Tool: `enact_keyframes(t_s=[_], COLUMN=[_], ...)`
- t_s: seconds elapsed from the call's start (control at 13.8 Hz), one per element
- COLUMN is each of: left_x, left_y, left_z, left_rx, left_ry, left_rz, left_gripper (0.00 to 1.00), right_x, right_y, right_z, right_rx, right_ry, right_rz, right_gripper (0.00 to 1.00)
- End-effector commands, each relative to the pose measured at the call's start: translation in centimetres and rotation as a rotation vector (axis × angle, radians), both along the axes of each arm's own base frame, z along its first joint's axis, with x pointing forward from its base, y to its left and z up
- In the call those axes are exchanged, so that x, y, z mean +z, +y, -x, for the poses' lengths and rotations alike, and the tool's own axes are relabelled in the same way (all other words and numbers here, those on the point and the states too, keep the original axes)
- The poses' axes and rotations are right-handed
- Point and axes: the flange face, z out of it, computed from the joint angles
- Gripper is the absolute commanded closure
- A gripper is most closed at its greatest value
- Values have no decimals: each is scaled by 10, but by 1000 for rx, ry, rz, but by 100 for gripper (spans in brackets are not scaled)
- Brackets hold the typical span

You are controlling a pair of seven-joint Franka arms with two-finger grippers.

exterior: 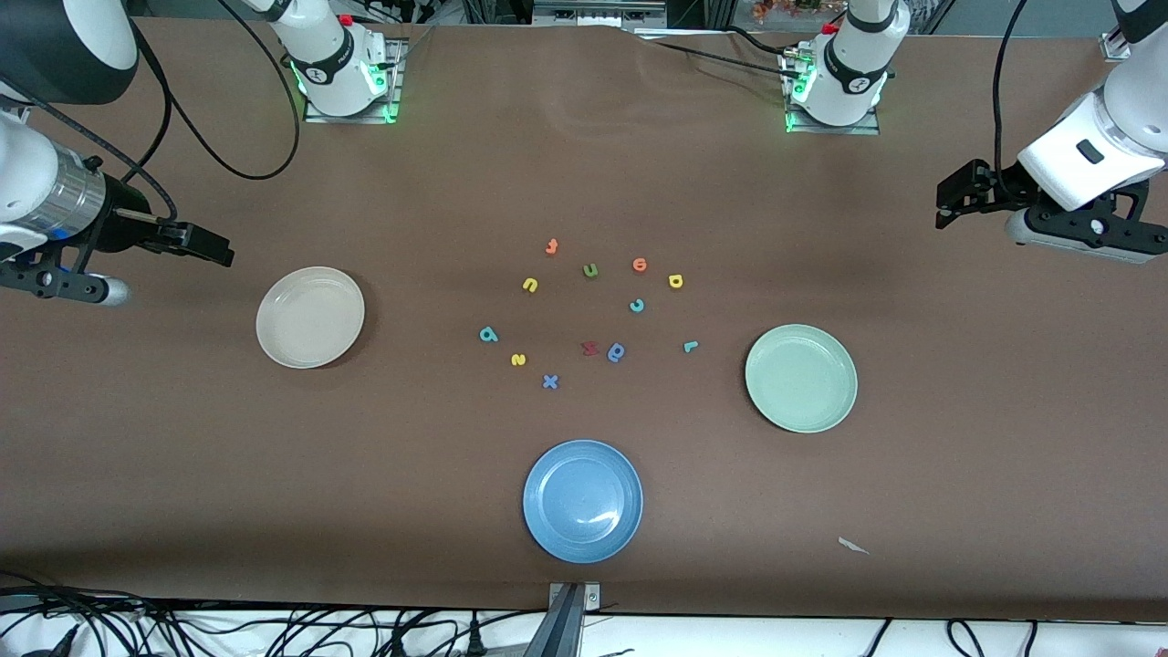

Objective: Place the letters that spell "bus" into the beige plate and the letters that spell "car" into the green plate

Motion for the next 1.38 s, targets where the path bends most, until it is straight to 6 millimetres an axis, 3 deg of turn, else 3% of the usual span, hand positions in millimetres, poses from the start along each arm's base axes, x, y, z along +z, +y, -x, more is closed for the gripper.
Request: enact_keyframes(t_s=[0.0, 1.31], left_x=[8, 8], left_y=[4, 7], left_z=[1, 4], left_rx=[-6, -2], left_ry=[-1, 22], left_rz=[-24, -26], left_gripper=[0, 0], right_x=[4, 4], right_y=[1, -2], right_z=[-1, -1], right_rx=[6, 7], right_ry=[10, 8], right_rz=[-18, -19], right_gripper=[0, 0])
